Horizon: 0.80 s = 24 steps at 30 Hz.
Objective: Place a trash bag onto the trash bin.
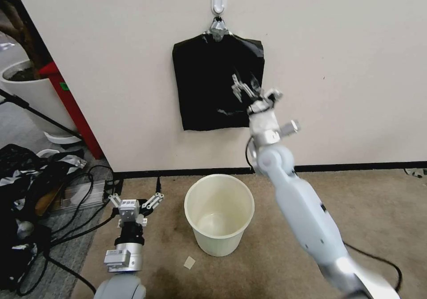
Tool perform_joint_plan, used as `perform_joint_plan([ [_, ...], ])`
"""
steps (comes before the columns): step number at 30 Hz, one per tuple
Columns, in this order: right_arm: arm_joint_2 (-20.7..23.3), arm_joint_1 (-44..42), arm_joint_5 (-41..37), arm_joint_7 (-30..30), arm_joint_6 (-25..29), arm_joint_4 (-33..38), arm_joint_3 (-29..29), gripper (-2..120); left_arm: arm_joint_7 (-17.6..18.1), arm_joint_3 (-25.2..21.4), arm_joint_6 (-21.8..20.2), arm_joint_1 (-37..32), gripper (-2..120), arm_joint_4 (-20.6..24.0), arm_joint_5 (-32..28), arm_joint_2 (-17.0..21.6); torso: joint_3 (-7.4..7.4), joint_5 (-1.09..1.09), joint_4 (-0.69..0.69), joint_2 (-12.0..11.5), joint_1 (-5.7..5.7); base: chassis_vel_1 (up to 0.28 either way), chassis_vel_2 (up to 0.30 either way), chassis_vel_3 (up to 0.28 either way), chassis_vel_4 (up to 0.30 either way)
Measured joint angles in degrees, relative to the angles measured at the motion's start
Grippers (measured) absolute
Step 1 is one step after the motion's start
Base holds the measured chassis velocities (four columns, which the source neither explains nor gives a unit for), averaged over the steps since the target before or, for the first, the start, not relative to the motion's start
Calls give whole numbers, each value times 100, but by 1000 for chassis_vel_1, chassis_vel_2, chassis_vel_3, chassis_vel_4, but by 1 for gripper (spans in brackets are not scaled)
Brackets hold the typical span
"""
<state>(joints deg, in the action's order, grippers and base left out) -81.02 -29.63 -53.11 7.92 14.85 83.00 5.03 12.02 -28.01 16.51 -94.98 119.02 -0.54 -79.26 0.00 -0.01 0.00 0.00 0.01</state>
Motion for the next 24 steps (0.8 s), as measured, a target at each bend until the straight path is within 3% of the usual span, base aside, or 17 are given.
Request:
perform_joint_plan([
  [10, -449, 844, -83, -246, -210, -743, -183, 100, -2, -45, 9, -88, 100, 136, 45, -134, 0, 1, 1, 0, -1, 0, 0, 0, 0],
  [24, -712, 1182, -235, -99, -236, -1147, -214, 100, 18, -75, 17, -95, 100, 75, -184, -145, 0, 1, 0, 0, -1, 0, 0, 0, 0],
])
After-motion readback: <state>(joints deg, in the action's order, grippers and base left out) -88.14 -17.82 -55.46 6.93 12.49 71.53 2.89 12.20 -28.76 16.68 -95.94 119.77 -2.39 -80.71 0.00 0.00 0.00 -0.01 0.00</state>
